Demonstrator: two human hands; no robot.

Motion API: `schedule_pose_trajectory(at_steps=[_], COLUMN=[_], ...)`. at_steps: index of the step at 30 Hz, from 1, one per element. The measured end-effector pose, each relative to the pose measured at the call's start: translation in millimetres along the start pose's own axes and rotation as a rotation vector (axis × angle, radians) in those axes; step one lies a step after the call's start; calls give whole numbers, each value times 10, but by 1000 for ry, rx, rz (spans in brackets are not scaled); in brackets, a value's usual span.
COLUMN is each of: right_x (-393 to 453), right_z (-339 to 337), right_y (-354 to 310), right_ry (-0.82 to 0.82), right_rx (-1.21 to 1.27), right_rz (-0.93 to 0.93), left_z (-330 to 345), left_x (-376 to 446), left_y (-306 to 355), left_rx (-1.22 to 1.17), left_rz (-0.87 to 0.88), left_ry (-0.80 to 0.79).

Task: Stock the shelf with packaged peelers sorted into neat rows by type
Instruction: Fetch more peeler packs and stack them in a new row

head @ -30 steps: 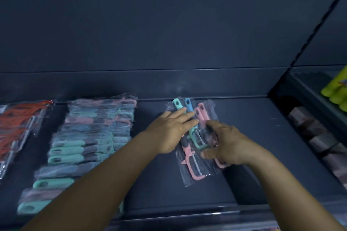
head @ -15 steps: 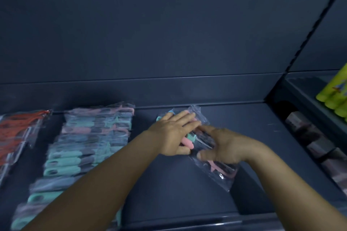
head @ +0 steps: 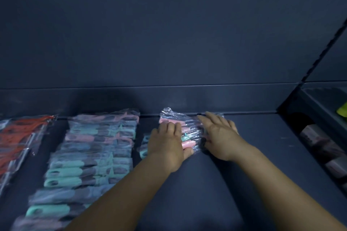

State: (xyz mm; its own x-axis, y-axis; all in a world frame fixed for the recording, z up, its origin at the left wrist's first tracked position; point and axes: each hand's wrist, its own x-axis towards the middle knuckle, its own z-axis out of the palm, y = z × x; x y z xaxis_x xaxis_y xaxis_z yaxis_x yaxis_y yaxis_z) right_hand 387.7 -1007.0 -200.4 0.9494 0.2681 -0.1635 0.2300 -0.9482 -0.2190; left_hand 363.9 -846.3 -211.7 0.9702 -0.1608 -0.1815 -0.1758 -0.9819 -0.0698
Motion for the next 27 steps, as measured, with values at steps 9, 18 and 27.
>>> schedule_pose_trajectory(at_steps=[9,18,27], right_x=[-227,-162,-189], right_z=[-83,-168,-218], right_y=[300,269,189], right_ry=[18,23,-78], right_rx=[36,151,235], right_rz=[-45,92,26], left_z=[-160,-159,-255], left_x=[235,426,422], left_y=[-185,-234,-275], left_rx=[-208,-146,-269], left_rz=[226,192,197], left_ry=[-3,101,33])
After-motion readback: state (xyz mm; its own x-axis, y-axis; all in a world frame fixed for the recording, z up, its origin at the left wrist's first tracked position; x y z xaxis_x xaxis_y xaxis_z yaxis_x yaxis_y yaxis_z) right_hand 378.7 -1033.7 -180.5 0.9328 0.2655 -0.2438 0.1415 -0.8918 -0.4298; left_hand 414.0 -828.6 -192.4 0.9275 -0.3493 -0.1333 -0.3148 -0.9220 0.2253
